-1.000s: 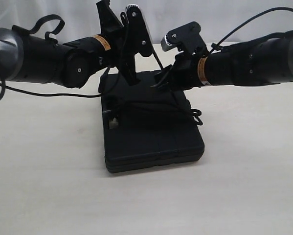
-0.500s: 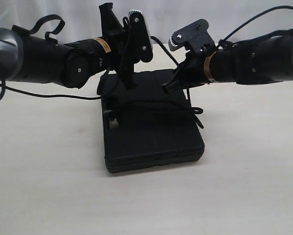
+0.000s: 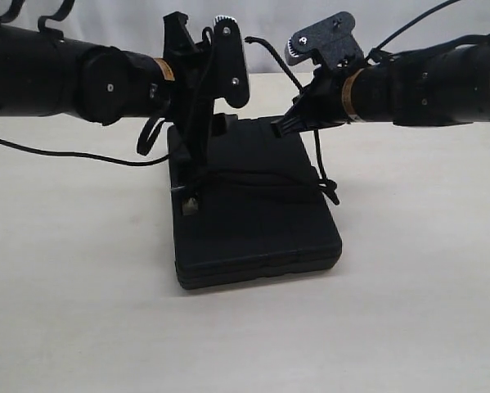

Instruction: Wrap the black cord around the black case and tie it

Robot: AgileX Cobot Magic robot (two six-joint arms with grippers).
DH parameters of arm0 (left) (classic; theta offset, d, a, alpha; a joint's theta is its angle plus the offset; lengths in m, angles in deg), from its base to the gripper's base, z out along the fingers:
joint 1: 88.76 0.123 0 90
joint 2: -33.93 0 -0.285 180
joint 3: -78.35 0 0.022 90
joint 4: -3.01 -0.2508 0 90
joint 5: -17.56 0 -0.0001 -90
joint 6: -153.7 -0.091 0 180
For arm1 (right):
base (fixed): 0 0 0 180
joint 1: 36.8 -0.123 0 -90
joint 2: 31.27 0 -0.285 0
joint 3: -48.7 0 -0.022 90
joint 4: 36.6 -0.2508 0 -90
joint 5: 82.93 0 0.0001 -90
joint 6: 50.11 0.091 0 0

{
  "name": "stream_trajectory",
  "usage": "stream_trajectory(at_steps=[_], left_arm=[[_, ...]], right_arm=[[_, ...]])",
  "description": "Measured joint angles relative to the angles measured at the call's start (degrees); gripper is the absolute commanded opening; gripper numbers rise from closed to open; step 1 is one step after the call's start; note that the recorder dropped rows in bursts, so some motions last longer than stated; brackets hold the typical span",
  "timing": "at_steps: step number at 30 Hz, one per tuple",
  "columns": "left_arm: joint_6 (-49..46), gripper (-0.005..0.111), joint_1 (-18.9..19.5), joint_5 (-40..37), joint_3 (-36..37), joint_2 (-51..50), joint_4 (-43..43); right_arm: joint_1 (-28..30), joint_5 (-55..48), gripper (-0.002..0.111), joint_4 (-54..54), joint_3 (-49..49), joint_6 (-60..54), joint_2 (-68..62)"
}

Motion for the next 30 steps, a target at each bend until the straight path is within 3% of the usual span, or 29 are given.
stream_trajectory(at_steps=[6, 18, 20, 21, 22, 23, 24, 30], left_arm=[[-6.28, 0.056, -4.01, -6.99, 0.00, -0.11, -0.12], [-10.79, 0.056, -7.40, -7.12, 0.00, -3.56, -0.12], [-13.56, 0.048, -7.40, -6.86, 0.00, -4.82, -0.12], [-14.61, 0.033, -7.40, -6.76, 0.00, -5.27, -0.12], [-16.36, 0.026, -7.40, -5.90, 0.00, -6.21, -0.12], [-17.02, 0.008, -7.40, -5.12, 0.00, -6.45, -0.12], [-18.40, 0.002, -7.40, -3.53, 0.00, -6.93, -0.12], [-19.36, 0.000, -7.40, -1.92, 0.00, -7.72, -0.95]], right_arm=[[0.00, 3.35, 0.004, -0.23, 2.29, 1.07, 0.00], [0.00, 4.34, 0.004, -0.32, 6.75, 2.42, 0.00], [0.00, 4.12, 0.004, -0.32, 7.11, 2.42, 0.00], [0.00, 4.12, 0.004, -0.32, 7.11, 2.42, 0.10], [0.00, 3.43, 0.004, -0.32, 7.11, 2.42, 0.13], [0.00, 2.96, 0.004, -0.32, 7.11, 2.42, 0.34], [0.00, 2.34, 0.004, -0.32, 7.11, 2.42, 0.41], [1.85, -4.50, 0.004, -0.32, 7.20, 2.97, 0.65]])
